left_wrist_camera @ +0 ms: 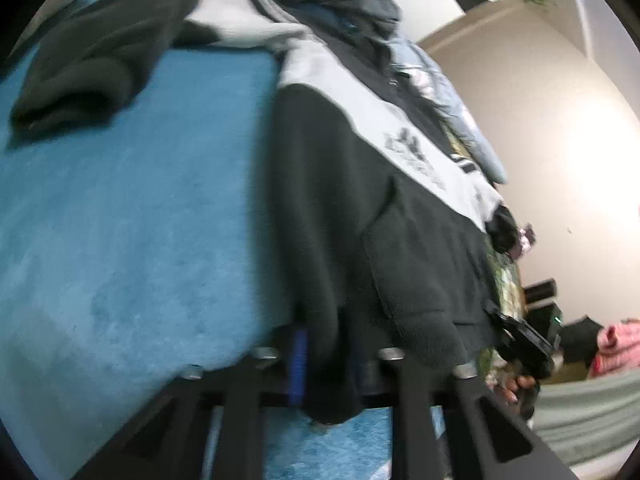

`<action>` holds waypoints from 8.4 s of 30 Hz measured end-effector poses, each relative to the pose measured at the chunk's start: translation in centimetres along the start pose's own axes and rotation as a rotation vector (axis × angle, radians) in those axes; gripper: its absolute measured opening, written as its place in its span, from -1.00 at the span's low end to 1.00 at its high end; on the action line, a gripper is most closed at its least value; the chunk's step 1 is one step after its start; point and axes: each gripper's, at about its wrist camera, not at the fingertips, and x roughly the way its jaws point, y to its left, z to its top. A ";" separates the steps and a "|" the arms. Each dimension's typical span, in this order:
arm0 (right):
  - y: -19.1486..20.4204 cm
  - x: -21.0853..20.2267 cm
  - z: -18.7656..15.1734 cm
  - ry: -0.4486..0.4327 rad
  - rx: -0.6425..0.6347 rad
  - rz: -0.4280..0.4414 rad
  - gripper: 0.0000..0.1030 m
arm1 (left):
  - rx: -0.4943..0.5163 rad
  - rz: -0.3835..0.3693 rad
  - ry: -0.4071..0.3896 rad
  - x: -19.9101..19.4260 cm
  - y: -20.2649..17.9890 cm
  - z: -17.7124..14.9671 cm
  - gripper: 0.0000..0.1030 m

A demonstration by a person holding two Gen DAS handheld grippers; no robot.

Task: Fold clothes

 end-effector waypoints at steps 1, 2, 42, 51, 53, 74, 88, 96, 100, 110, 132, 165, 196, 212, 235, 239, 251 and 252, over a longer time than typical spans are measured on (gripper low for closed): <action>0.1 -0.6 0.1 -0.017 -0.001 -0.006 -0.82 | 0.007 0.007 -0.006 -0.2 -0.2 -0.1 -0.82; 0.2 -1.3 0.3 -0.034 -0.003 -0.011 -0.84 | 0.032 0.013 -0.009 -0.5 -0.8 -0.4 -0.83; -3.3 -4.3 18.3 -0.273 -0.255 -0.690 -0.14 | 0.513 0.263 -0.217 3.6 -11.0 6.9 0.16; -3.8 -5.4 22.6 -0.260 -0.235 -0.692 -0.69 | 0.502 0.293 -0.212 5.0 -10.2 8.3 0.17; -4.0 -7.3 24.6 -0.294 -0.203 -0.683 -0.71 | 0.494 0.302 -0.214 5.1 -9.8 8.7 0.17; 5.3 -8.5 29.4 -0.267 -0.218 -0.580 -0.76 | 0.381 0.322 -0.301 1.9 -6.8 11.1 0.18; 24.4 15.3 21.2 0.052 -0.455 -0.131 -0.76 | 0.285 0.369 -0.406 -5.9 -1.7 9.7 0.28; 25.8 28.8 14.8 0.257 -0.452 -0.142 -0.75 | 0.224 0.406 -0.418 -8.4 1.5 8.8 0.29; 25.1 32.0 13.1 0.290 -0.435 -0.187 -0.75 | 0.193 0.418 -0.405 -8.5 2.9 8.5 0.29; 25.5 32.2 12.3 0.263 -0.406 -0.182 -0.75 | 0.182 0.411 -0.385 -8.1 3.7 8.4 0.29; 26.1 27.4 10.5 0.190 -0.473 -0.089 -0.16 | 0.228 0.452 -0.357 -7.1 3.4 8.5 0.29; 17.2 16.1 4.9 0.130 -0.354 -0.089 -0.14 | 0.362 0.393 -0.388 -11.3 3.0 11.4 -0.49; 2.3 4.9 10.5 -0.089 -0.066 -0.117 -0.14 | 0.365 -0.297 0.029 15.2 -25.6 26.0 -0.50; 3.6 6.0 11.3 -0.072 -0.130 -0.124 -0.14 | 0.292 -0.319 0.152 19.3 -23.0 24.5 0.08; 6.7 15.4 20.6 -0.072 0.022 -0.107 0.02 | 0.539 0.439 -0.338 7.1 -6.4 16.3 0.44; 7.1 16.3 21.3 -0.065 0.026 -0.111 0.00 | 0.509 0.416 -0.367 7.0 -5.7 16.1 0.49; 12.2 10.3 22.8 -0.133 -0.272 0.049 -0.65 | 0.465 0.399 -0.373 6.9 -4.4 16.1 0.56; 11.6 10.2 22.7 -0.122 -0.276 0.036 -0.65 | 0.461 0.395 -0.370 7.0 -4.2 16.1 0.57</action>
